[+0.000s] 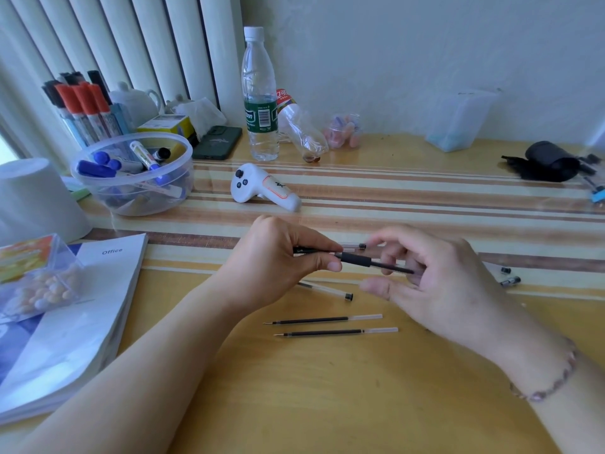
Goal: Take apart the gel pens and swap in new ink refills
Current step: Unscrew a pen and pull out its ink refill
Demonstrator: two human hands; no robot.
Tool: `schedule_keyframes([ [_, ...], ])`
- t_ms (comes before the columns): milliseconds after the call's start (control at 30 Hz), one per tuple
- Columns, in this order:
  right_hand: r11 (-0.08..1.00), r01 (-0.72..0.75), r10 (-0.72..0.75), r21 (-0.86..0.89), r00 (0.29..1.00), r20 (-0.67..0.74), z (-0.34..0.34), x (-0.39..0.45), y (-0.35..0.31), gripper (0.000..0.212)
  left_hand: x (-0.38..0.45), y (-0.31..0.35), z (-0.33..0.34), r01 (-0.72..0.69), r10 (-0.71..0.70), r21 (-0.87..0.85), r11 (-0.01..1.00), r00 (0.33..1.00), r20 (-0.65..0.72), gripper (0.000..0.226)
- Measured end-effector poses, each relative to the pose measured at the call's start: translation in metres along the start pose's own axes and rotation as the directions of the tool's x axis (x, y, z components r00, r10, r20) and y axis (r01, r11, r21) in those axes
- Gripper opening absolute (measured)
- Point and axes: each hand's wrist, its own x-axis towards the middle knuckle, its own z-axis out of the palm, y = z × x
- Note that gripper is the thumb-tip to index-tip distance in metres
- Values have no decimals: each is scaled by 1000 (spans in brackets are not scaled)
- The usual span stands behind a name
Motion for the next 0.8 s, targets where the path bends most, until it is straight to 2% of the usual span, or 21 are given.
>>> schedule_keyframes([
  [167, 986, -36, 33, -163, 999, -20, -1, 1, -3, 4, -1, -3, 3, -59, 56, 102, 993, 998, 29, 21],
  [300, 979, -9, 7, -206, 1000, -13, 0, 0, -1, 31, -2, -5, 4, -123, 119, 164, 979, 992, 37, 25],
  [400, 975, -11, 9, -221, 1000, -14, 0, 0, 1, 43, -2, -1, 4, -187, 185, 159, 969, 982, 22, 26],
  [500, 987, -31, 30, -155, 1000, -6, -3, 1, 2, 44, -2, 3, 2, -161, 163, 97, 982, 986, -20, 25],
  [633, 993, -15, 7, -117, 997, -74, -4, 1, 2, 24, -2, 2, -3, -29, 32, -68, 997, 999, 36, 17],
  [700, 997, -17, 8, -76, 992, -124, -5, 1, 2, 17, -2, 3, -4, 2, 11, -145, 989, 996, 87, 27],
  [800, 999, -11, 5, -46, 992, -129, -5, 2, 1, 20, -3, 6, -5, 28, 4, -233, 972, 990, 138, 38],
])
